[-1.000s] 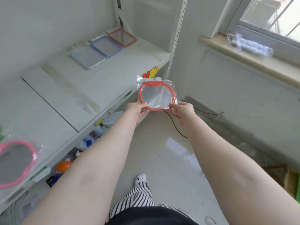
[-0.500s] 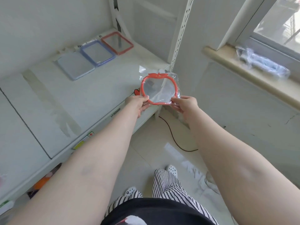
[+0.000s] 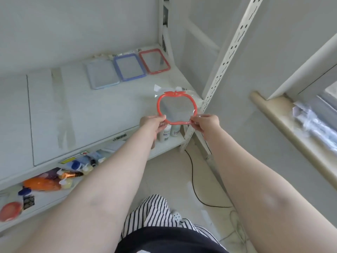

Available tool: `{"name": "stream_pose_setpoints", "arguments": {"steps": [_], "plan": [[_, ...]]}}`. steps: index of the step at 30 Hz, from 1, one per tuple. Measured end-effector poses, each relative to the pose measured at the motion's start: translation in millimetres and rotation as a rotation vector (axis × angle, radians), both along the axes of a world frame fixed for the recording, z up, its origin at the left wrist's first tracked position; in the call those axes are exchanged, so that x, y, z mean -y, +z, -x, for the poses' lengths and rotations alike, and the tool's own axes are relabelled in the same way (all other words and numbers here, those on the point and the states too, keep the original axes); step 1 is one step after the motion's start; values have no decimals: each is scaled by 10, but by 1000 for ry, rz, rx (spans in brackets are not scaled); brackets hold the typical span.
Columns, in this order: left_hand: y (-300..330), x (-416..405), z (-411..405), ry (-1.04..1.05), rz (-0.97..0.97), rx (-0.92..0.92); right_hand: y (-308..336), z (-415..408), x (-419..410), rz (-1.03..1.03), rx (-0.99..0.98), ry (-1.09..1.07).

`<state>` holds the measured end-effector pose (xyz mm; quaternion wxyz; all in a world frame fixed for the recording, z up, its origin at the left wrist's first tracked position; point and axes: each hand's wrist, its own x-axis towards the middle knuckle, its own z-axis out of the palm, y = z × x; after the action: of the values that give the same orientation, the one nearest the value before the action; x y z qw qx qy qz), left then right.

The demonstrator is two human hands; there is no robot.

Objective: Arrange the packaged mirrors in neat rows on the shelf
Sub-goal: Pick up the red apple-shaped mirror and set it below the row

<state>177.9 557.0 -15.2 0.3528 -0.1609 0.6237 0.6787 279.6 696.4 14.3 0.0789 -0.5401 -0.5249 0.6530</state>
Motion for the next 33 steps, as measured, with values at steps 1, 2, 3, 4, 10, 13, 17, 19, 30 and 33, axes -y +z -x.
{"name": "stream_pose_setpoints", "arguments": {"steps": [1,2,3,4,10,13,17,19,30,33], "plan": [[17,-32,56,19,-7,-2,6,76,-48,-8,-12,14],[24,-73,114,36,-8,-9,11,151,-97,-17,-16,27],[29,-114,173,52,-5,-17,7,230,-153,-32,-16,39],[32,-163,236,62,4,-24,-2,314,-212,-48,-13,53],[-4,-476,737,43,19,-26,-98,873,-595,-76,32,75],[-31,-636,1022,-26,28,-18,-126,1162,-783,-66,13,38],[-86,-767,1303,-82,43,-13,-201,1465,-944,-65,-14,47],[-140,-788,1388,-99,72,-23,-267,1574,-1000,-66,-18,41],[-497,-958,1569,-104,223,-33,-656,1889,-1252,-102,133,177],[-568,-989,1557,-113,303,-62,-689,1899,-1279,-133,164,194]]}}
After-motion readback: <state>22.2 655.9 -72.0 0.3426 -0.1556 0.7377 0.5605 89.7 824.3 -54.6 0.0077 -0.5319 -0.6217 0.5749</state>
